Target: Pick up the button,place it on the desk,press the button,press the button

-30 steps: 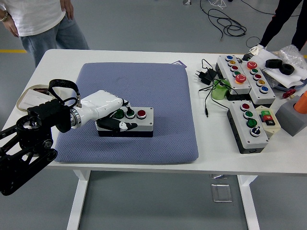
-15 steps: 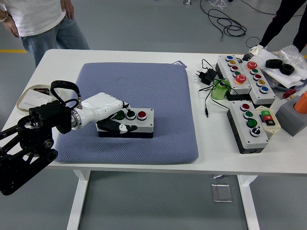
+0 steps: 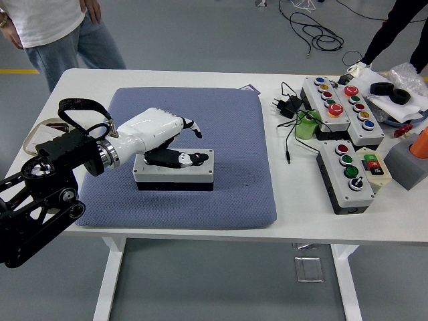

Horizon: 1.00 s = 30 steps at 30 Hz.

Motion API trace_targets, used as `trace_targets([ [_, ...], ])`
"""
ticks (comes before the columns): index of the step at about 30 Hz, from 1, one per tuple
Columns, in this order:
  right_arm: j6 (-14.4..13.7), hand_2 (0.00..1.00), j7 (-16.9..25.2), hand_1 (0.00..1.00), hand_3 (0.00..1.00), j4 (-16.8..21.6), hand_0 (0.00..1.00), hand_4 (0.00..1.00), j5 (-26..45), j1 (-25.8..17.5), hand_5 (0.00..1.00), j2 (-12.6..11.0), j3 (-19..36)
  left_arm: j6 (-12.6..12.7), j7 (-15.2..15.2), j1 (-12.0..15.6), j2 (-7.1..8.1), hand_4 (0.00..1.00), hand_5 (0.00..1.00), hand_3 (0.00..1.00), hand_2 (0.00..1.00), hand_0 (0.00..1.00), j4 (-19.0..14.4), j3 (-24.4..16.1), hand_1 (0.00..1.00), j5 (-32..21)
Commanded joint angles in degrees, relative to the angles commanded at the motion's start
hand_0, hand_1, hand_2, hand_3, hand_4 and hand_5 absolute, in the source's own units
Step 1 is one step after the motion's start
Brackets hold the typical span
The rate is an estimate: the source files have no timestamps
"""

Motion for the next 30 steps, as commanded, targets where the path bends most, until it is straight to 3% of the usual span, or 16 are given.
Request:
trace_targets([
  [14, 0.04, 0.624, -0.02, 0.549, 0.571, 0.0, 0.63, 0.308, 0.01, 0.05, 0.254, -0.02, -0.26, -0.59, 0.15, -0.24, -0.73, 0.794, 0.998, 0.709, 0.059, 0.036, 3.7, 2.04, 0.002, -0.94],
  [30, -0.01, 0.624, 0.0, 0.549, 0.57, 0.0, 0.629, 0.307, -0.04, 0.07, 0.255, -0.02, -0.24, -0.08, 0.08, -1.07, -1.81, 0.798, 0.998, 0.71, 0.058, 0.036, 5.49, 3.73, 0.002, -1.77],
])
